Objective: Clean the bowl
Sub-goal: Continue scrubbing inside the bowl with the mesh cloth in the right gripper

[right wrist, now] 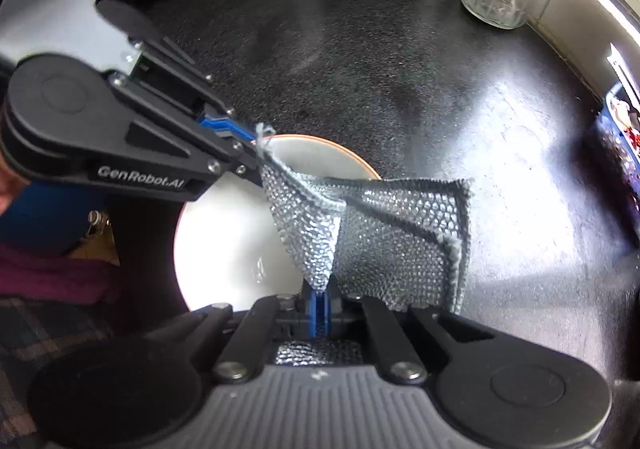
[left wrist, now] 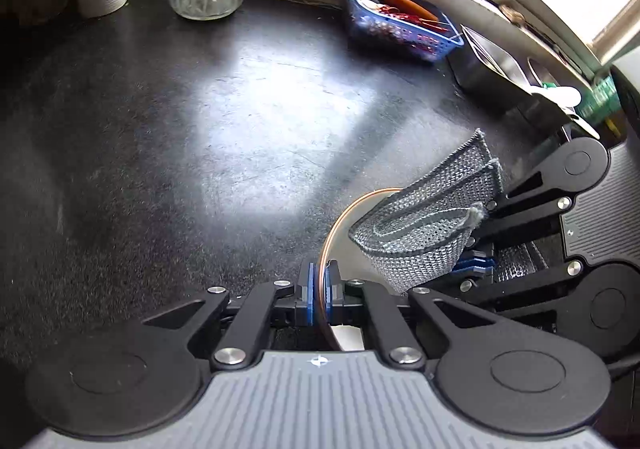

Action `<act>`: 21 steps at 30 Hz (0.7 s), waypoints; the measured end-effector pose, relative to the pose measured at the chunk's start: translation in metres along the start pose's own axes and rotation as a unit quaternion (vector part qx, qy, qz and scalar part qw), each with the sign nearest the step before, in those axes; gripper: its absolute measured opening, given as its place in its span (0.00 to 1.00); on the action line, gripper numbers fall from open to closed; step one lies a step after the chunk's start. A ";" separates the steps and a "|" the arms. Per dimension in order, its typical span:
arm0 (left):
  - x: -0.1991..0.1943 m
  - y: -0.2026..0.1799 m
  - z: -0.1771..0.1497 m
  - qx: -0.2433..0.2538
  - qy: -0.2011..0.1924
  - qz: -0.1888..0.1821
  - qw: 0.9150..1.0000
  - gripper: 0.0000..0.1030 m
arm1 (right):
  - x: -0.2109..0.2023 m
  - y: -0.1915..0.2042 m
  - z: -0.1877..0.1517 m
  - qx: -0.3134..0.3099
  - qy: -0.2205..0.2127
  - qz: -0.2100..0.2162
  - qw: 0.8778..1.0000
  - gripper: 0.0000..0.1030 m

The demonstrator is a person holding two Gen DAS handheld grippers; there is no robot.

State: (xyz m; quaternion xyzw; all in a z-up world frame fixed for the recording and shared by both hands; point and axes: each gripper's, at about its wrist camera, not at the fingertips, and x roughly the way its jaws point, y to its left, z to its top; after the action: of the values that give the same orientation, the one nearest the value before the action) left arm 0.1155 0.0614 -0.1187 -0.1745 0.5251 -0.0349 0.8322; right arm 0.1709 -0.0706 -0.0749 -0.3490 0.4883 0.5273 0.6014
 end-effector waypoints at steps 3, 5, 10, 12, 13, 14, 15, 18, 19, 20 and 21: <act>-0.005 0.000 -0.011 -0.038 -0.018 0.018 0.999 0.04 | -0.002 0.007 -0.004 0.027 -0.007 0.009 1.000 0.04; -0.008 -0.001 -0.016 -0.052 -0.025 0.022 0.998 0.04 | 0.004 0.005 -0.004 0.045 -0.010 0.021 0.999 0.04; -0.009 0.001 -0.021 -0.063 -0.028 0.025 0.997 0.04 | 0.023 0.004 0.003 0.085 -0.020 0.056 0.995 0.04; -0.010 -0.001 -0.022 -0.062 -0.030 0.030 0.997 0.04 | 0.027 0.003 0.005 0.099 -0.029 0.071 0.992 0.06; -0.010 -0.002 -0.023 -0.063 -0.030 0.031 0.997 0.04 | 0.027 0.001 0.006 0.110 -0.037 0.084 0.990 0.06; -0.010 -0.002 -0.023 -0.065 -0.031 0.032 0.997 0.04 | 0.028 -0.001 0.006 0.125 -0.048 0.099 0.986 0.06; -0.011 -0.002 -0.024 -0.067 -0.031 0.032 0.997 0.04 | 0.029 -0.003 0.007 0.134 -0.057 0.108 0.983 0.06; -0.011 -0.004 -0.027 -0.065 -0.028 0.032 0.997 0.04 | 0.035 -0.001 0.008 0.123 -0.056 0.084 0.987 0.05; -0.011 -0.004 -0.027 -0.063 -0.026 0.030 0.997 0.04 | 0.038 0.000 0.009 0.113 -0.051 0.067 0.990 0.04; -0.011 -0.004 -0.027 -0.060 -0.024 0.028 0.998 0.04 | 0.040 0.000 0.009 0.106 -0.048 0.058 0.991 0.03; -0.010 -0.004 -0.025 -0.055 -0.018 0.023 0.998 0.05 | 0.042 -0.001 0.010 0.102 -0.048 0.054 0.992 0.03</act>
State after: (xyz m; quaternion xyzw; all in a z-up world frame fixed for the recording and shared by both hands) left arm 0.0894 0.0542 -0.1183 -0.2085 0.5147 0.0160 0.8315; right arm 0.1730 -0.0495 -0.1126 -0.2332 0.5285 0.5229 0.6268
